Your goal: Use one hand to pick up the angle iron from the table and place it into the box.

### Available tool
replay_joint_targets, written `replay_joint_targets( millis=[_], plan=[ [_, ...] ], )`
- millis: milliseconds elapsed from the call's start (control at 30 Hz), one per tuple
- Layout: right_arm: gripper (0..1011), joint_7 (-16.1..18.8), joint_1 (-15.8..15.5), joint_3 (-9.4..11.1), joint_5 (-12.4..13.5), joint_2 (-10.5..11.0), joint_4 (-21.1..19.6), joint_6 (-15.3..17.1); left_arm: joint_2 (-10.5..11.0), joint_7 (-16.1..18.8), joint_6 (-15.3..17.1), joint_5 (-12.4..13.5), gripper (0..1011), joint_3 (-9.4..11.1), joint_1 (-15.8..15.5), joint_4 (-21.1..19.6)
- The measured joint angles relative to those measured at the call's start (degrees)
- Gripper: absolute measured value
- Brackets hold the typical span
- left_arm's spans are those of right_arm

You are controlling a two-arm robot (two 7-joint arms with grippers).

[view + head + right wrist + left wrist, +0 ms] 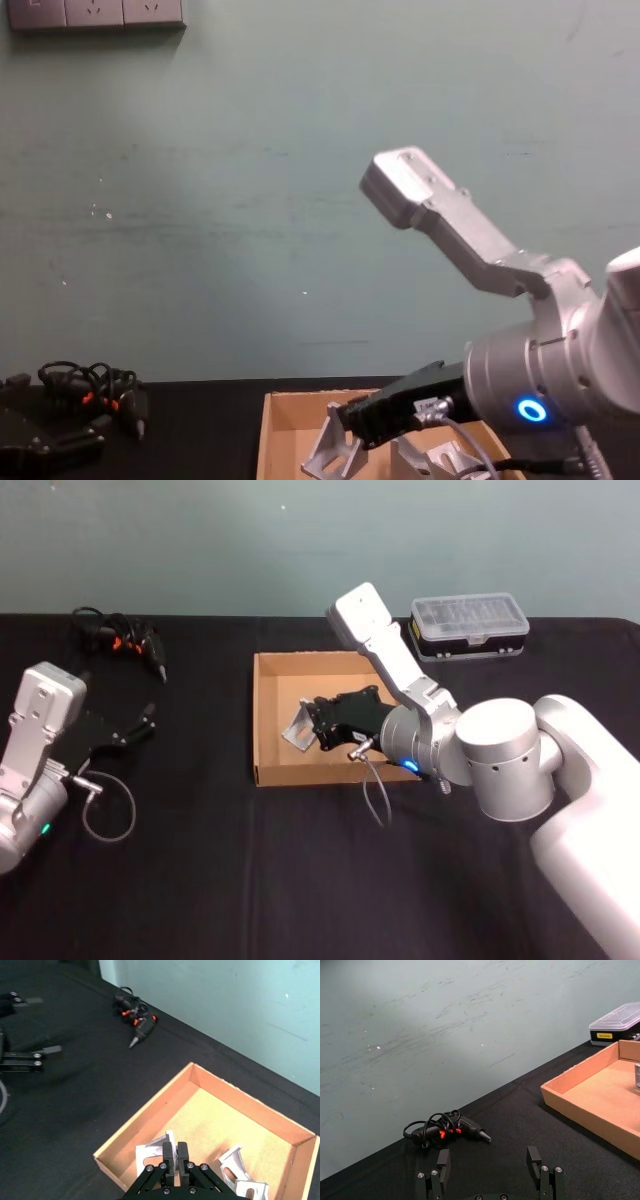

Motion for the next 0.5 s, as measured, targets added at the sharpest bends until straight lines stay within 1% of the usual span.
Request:
replay_joint_targets(
  millis=[267, 500],
  plan=[
    [56, -1.6, 0.7, 1.0, -1.3, -2.4, 4.2, 0.4, 0.0, 0.0, 0.0, 0.0, 1000, 0.0, 0.0, 0.0],
    [56, -2.3, 0.7, 2.3, -2.1, -3.7, 6.5, -1.5, 0.0, 0.0, 0.0, 0.0, 1000, 0.0, 0.0, 0.0]
  ],
)
